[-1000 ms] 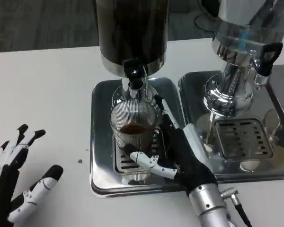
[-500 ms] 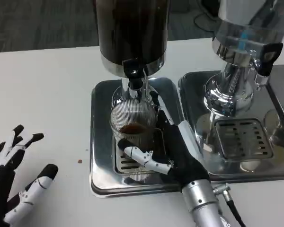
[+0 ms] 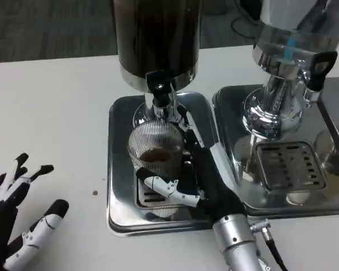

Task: Grasp the cup under the faucet to collect the drink, then remove the cup.

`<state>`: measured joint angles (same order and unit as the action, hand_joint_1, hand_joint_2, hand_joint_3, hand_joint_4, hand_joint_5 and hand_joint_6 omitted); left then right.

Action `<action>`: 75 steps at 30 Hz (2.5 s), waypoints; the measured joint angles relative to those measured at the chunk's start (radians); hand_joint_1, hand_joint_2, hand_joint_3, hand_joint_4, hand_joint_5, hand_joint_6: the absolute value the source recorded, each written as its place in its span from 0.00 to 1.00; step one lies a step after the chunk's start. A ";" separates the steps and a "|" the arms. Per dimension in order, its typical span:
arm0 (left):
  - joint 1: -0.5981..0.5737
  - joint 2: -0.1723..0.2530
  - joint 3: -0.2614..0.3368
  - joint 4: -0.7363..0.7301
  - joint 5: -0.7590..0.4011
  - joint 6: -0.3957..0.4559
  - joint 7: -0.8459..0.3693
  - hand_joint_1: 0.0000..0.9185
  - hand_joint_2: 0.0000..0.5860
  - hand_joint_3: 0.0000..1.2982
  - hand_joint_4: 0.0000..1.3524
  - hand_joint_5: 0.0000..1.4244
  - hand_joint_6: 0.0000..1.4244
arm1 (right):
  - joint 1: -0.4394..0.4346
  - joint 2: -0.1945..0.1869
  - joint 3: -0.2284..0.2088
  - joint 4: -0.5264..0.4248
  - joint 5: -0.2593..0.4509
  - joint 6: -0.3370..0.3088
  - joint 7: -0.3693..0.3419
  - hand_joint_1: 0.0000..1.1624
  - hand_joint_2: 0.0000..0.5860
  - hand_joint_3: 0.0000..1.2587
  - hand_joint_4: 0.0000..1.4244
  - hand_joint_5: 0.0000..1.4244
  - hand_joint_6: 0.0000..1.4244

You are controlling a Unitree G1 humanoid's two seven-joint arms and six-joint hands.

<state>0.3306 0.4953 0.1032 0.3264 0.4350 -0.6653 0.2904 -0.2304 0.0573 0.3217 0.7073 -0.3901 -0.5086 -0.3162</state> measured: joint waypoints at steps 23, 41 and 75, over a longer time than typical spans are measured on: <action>0.002 0.000 0.004 -0.001 -0.034 0.000 -0.033 0.00 0.43 0.23 0.00 0.06 0.00 | -0.028 0.005 -0.002 0.042 0.020 -0.019 -0.062 0.79 0.29 0.22 0.26 0.39 0.59; 0.003 0.000 0.004 -0.001 -0.034 -0.001 -0.035 0.00 0.41 0.23 0.00 0.05 0.00 | -0.028 0.005 0.003 0.052 -0.008 -0.043 -0.123 0.82 0.30 0.26 0.32 0.52 0.79; -0.032 0.000 -0.008 0.022 -0.032 -0.007 -0.040 0.00 0.40 0.22 0.00 0.05 0.00 | 0.076 -0.029 0.018 -0.093 -0.175 -0.007 -0.243 0.86 0.25 0.36 0.39 0.60 0.92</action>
<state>0.2991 0.4955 0.0949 0.3480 0.4027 -0.6719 0.2501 -0.1543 0.0279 0.3400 0.6142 -0.5654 -0.5153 -0.5587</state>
